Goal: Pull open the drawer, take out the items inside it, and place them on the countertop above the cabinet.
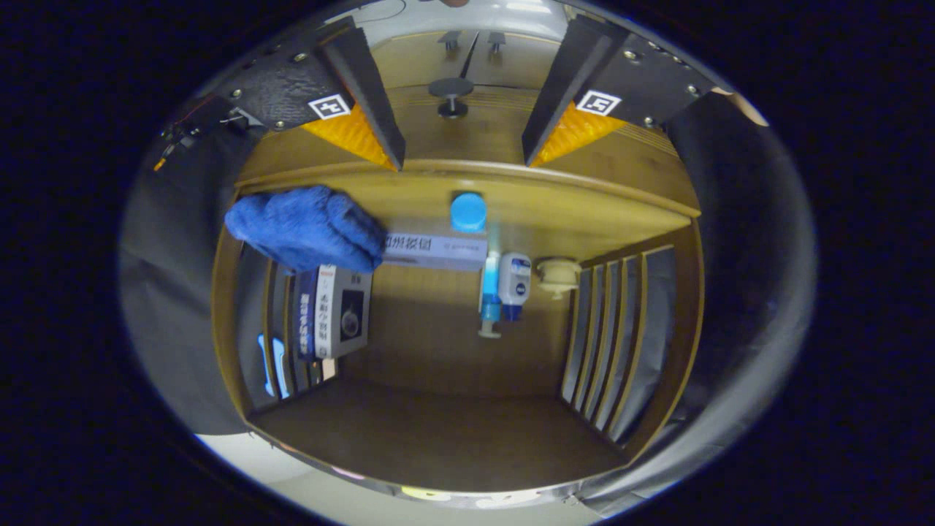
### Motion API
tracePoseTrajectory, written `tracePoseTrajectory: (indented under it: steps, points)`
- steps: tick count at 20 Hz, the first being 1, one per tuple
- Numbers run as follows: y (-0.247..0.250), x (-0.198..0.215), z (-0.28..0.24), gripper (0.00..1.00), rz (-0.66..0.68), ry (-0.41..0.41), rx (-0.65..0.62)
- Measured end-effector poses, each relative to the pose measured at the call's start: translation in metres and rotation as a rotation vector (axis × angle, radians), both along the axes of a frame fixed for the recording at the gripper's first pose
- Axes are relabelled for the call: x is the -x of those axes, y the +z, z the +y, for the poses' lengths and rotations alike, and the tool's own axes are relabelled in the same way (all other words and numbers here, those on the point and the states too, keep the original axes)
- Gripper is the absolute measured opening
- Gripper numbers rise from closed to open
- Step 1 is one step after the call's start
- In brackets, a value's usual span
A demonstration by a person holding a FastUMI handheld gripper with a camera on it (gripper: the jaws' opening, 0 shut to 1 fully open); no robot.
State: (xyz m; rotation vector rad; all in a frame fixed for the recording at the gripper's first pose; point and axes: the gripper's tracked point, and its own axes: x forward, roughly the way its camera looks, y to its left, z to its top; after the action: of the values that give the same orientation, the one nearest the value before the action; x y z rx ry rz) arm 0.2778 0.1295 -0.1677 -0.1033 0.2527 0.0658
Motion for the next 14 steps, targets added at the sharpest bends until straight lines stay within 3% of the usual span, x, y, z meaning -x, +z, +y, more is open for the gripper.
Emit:
tracePoseTrajectory:
  steps: [9, 14]
  points:
    - [0.152, 0.048, -0.070, 0.96, -0.257, -0.018, -0.046]
    - [0.206, 0.070, -0.125, 0.96, -0.364, -0.050, -0.041]
